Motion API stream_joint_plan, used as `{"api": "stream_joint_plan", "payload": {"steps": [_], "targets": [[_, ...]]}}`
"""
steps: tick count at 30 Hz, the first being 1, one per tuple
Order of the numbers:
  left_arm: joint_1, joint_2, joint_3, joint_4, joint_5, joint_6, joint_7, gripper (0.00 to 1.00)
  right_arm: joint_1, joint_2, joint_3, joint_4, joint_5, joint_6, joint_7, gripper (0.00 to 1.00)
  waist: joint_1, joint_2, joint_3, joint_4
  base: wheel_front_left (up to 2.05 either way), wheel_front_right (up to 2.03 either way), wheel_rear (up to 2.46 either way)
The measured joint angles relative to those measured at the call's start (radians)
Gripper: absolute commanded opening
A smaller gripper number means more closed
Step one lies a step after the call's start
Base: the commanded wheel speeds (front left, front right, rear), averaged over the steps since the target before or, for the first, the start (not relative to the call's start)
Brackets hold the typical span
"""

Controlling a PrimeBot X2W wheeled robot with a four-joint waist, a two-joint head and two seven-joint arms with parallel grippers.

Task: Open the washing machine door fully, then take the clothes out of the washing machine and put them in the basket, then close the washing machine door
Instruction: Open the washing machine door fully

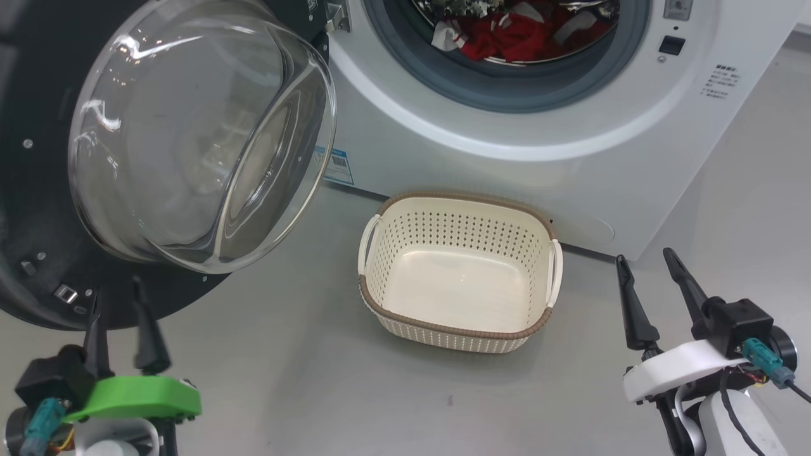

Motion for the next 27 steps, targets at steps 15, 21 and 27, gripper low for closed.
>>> {"api": "stream_joint_plan", "payload": {"steps": [15,21,27], "targets": [[0.098,-0.002,-0.095,-0.058,0.011,-0.044,0.037,1.0,0.04,0.02,0.036,0.002,0.008,0.0,0.0,1.0,0.0,0.0,-0.071,-0.069,0.0,0.0,0.0],[0.129,0.006,-0.122,-0.081,0.019,-0.059,0.067,1.0,0.054,0.024,0.049,-0.014,0.008,0.0,0.0,1.0,0.0,0.0,-0.092,-0.125,0.0,0.0,0.0],[0.143,0.011,-0.14,-0.094,0.023,-0.068,0.084,1.0,0.084,0.029,0.056,-0.016,0.009,0.0,0.0,1.0,0.0,0.0,-0.108,-0.193,0.0,0.0,0.0]]}}
